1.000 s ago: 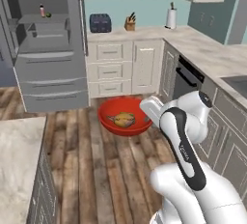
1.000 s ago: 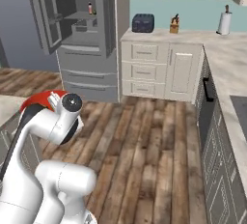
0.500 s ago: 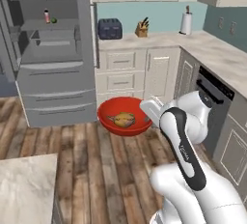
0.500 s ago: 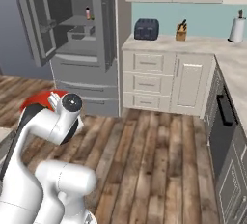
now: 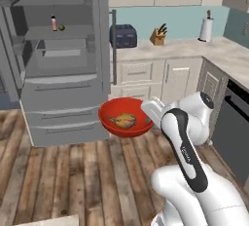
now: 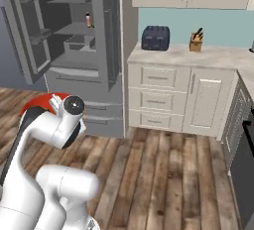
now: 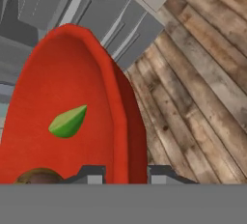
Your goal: Pick the chicken drumstick and lemon wedge from their plates and place them in the bowl. Then put the bowl in the fridge.
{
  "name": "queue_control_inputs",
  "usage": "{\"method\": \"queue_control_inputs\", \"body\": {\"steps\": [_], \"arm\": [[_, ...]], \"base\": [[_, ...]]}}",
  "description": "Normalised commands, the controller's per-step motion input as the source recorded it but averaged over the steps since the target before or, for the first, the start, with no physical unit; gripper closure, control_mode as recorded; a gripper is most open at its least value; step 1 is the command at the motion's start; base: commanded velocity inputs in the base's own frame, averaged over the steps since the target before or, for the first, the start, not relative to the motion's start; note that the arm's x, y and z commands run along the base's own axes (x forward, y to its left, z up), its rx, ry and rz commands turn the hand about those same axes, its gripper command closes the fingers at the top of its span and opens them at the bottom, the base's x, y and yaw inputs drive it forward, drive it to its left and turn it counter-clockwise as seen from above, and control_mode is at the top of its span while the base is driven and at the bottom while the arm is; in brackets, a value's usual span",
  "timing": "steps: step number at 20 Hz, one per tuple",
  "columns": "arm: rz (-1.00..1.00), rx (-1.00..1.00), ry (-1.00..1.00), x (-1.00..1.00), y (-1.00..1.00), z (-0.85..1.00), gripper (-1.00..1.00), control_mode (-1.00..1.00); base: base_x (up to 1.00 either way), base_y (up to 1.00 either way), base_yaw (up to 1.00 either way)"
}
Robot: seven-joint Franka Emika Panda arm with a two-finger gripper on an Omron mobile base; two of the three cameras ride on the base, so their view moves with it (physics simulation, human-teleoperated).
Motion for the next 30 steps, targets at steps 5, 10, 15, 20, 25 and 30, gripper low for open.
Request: {"method": "queue_control_inputs", "body": {"steps": [5, 10, 15, 20, 25, 30], "arm": [[0.00, 0.00, 0.00, 0.00, 0.00, 0.00, 1.00, 1.00], [0.00, 0.00, 0.00, 0.00, 0.00, 0.00, 1.00, 1.00], [0.00, 0.00, 0.00, 0.00, 0.00, 0.00, 1.00, 1.00], [0.00, 0.00, 0.00, 0.00, 0.00, 0.00, 1.00, 1.00], [0.00, 0.00, 0.00, 0.00, 0.00, 0.00, 1.00, 1.00], [0.00, 0.00, 0.00, 0.00, 0.00, 0.00, 1.00, 1.00]], "base": [[0.79, 0.37, 0.17], [0.85, 0.23, 0.22], [0.88, 0.17, 0.20], [0.55, 0.25, 0.49], [0.51, 0.19, 0.42], [0.56, 0.34, 0.00]]}}
